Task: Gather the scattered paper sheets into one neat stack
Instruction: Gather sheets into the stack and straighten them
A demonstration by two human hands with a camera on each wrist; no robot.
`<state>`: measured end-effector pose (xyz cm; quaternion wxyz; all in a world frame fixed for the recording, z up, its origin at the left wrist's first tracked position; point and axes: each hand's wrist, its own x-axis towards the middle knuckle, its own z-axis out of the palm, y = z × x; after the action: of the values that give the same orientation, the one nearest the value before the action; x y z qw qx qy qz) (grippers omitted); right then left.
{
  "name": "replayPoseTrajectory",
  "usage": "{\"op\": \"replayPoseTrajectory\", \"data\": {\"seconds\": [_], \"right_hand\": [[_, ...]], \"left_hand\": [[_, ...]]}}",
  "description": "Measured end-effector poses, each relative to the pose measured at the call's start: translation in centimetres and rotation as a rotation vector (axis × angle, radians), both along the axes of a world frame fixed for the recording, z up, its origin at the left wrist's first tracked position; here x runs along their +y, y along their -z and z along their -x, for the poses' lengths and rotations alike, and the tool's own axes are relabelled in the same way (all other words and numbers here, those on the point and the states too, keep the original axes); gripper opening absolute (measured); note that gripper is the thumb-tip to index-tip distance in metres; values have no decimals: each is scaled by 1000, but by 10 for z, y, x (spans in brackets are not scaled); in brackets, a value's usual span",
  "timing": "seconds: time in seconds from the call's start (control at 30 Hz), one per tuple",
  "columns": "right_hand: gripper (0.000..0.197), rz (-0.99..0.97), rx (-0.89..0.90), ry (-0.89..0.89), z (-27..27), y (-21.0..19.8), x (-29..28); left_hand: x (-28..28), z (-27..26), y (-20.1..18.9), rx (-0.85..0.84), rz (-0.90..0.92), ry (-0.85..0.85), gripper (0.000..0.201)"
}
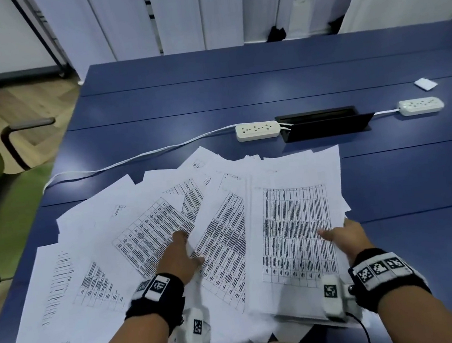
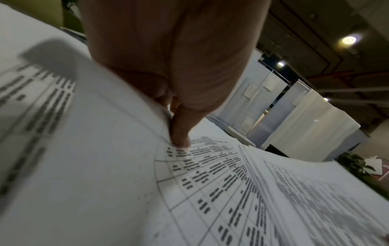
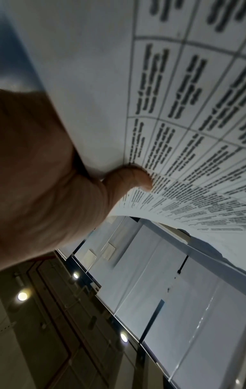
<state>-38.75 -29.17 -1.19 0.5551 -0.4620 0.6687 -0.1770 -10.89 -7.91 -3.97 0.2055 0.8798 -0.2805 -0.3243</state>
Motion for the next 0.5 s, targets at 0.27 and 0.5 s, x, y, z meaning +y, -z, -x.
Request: {"op": "replayPoseTrajectory", "data": {"seconds": [0.27,0.5], "right_hand": [[61,-98,-6,69,-22,14,31],[21,22,42,32,-58,11,66]], "left_hand": [[-4,17,-1,128,19,24,22],[-21,-13,1,-214,-69,230,56]]}}
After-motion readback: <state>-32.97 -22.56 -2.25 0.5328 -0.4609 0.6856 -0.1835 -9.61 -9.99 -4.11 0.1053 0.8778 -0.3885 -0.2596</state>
